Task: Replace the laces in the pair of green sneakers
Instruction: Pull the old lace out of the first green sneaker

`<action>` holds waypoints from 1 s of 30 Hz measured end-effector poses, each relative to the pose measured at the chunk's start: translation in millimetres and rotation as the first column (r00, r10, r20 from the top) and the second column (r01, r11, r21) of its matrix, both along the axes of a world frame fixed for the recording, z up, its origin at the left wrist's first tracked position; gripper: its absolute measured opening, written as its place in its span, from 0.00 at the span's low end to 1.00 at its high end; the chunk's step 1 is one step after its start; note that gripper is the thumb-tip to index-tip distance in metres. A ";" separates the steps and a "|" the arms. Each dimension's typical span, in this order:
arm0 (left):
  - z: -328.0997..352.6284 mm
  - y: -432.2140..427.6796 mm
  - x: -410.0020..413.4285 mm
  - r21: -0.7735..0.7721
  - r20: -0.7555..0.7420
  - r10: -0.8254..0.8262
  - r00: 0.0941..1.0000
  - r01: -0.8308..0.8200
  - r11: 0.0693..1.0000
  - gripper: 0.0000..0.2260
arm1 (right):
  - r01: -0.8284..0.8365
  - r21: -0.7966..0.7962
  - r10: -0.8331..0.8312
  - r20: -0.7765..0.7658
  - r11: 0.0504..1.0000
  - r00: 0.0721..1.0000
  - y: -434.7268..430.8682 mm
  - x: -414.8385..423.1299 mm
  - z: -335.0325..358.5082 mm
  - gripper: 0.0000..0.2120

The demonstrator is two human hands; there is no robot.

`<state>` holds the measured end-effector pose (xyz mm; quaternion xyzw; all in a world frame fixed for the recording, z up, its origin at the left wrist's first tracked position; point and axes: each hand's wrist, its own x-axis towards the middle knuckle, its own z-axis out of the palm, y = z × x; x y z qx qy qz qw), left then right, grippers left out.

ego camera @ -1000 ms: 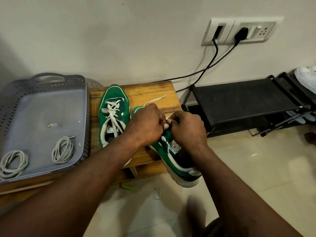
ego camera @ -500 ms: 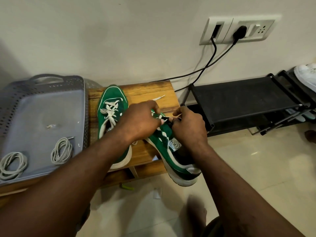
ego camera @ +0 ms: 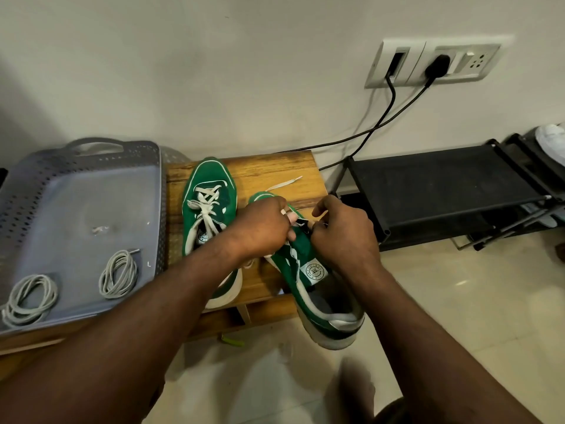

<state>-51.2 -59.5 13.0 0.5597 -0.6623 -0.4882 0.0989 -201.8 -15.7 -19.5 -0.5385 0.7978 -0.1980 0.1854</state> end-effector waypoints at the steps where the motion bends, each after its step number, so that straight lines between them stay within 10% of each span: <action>1: 1.6 1.1 -0.8 -0.051 0.060 -0.057 0.997 0.060 0.997 0.08 | 0.005 0.002 -0.005 -0.005 1.000 1.000 0.2 -1.2 0.3 0.10; 7: 4.3 -8.5 4.2 -0.285 -0.082 0.171 0.982 -0.188 0.940 0.02 | 0.060 0.008 -0.060 0.045 0.998 0.997 -0.8 -4.8 3.3 0.14; 10: 0.6 -14.8 16.2 -0.574 0.092 0.136 0.986 -0.059 0.817 0.19 | 0.084 0.042 -0.089 0.113 0.996 0.990 -0.6 -11.9 5.2 0.17; 17: -15.9 8.5 1.0 -0.429 0.436 -0.089 0.895 0.294 0.854 0.17 | -0.068 0.033 0.071 -0.089 0.997 0.994 -5.4 -11.8 -4.3 0.17; 30: -24.0 3.4 1.2 -0.427 0.457 -0.017 0.889 0.235 0.873 0.10 | -0.139 -0.004 0.139 0.057 0.990 0.989 -5.8 -6.9 -11.8 0.11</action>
